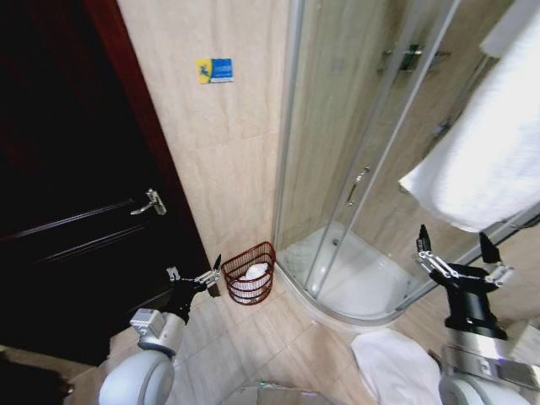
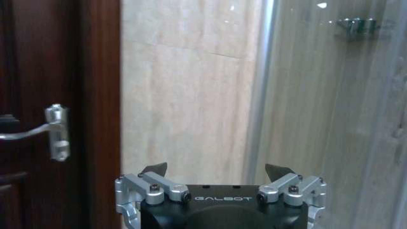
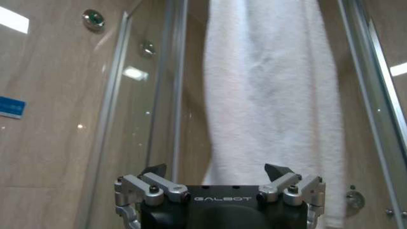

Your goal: Discard the used towel into the hamper.

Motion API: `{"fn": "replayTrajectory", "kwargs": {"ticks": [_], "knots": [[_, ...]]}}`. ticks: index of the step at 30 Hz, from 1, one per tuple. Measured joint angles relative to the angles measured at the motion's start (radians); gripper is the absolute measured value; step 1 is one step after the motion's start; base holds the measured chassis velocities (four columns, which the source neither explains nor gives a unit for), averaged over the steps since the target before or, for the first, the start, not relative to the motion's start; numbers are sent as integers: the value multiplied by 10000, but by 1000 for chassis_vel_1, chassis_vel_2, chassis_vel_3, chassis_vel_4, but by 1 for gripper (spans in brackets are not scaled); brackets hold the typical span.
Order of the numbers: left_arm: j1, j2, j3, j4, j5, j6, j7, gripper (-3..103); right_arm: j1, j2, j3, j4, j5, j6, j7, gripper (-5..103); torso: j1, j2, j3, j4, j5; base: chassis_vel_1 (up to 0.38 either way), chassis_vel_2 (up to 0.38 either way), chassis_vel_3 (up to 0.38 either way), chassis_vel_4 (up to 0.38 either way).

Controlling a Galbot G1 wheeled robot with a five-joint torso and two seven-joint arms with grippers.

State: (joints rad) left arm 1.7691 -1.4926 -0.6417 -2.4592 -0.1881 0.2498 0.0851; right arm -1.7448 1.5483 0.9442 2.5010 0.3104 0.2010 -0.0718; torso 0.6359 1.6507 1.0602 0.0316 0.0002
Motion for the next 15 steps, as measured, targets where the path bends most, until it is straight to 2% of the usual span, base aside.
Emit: {"fn": "replayTrajectory", "kwargs": {"ticks": [8, 10, 11, 15], "knots": [[-1, 0, 0, 2, -1, -1, 1, 100, 17, 25, -32, -6, -40, 0, 0, 100, 0, -1, 0, -2, -5, -316, -306, 308, 321], [0, -1, 0, 1, 0, -1, 1, 100, 31, 13, -30, -10, -36, 1, -5, 100, 1, -2, 1, 1, 6, -359, -352, 369, 363], [-1, -1, 1, 3, -1, 0, 4, 100, 84, -65, -65, -9, 0, 68, -86, 100, -2, 0, -1, -3, -9, -325, -353, 376, 359], [0, -4, 3, 2, -2, 0, 4, 100, 302, -335, -171, -10, 155, 294, -404, 100, 2, -2, 1, -1, 2, -305, -327, 337, 316]]}}
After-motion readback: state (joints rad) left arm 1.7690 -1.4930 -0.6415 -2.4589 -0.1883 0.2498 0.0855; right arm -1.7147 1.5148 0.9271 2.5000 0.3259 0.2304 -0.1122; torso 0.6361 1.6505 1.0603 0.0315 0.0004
